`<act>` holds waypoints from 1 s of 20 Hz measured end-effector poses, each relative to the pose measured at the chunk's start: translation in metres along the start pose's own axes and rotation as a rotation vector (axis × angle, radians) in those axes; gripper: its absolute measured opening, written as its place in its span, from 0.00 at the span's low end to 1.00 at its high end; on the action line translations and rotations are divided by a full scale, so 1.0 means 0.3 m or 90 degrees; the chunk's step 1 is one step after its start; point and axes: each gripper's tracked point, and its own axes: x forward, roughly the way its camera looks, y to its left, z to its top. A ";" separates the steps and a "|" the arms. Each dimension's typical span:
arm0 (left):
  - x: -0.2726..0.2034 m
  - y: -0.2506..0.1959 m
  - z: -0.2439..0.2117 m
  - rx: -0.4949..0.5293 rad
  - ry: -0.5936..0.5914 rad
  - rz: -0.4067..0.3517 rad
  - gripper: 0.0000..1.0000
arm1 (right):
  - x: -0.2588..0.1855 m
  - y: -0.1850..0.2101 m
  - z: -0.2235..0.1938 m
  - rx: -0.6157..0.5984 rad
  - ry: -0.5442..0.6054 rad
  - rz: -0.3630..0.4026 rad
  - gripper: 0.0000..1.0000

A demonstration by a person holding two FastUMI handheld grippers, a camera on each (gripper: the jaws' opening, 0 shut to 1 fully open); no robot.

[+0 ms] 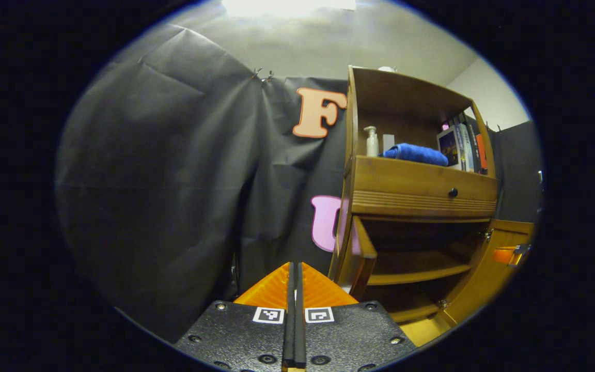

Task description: Open the right door of the double-door shoe cabinet with the right hand, and open the left door with the left hand.

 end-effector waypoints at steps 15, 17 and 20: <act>0.077 -0.437 0.116 -0.022 -0.027 -0.176 0.01 | -0.106 -0.070 0.069 0.017 -0.038 -0.051 0.05; 0.079 -0.505 0.088 -0.031 -0.013 -0.207 0.01 | -0.116 -0.069 0.084 0.018 -0.045 -0.055 0.05; 0.098 -0.584 0.035 -0.027 0.006 -0.236 0.01 | -0.127 -0.064 0.099 0.016 -0.051 -0.062 0.05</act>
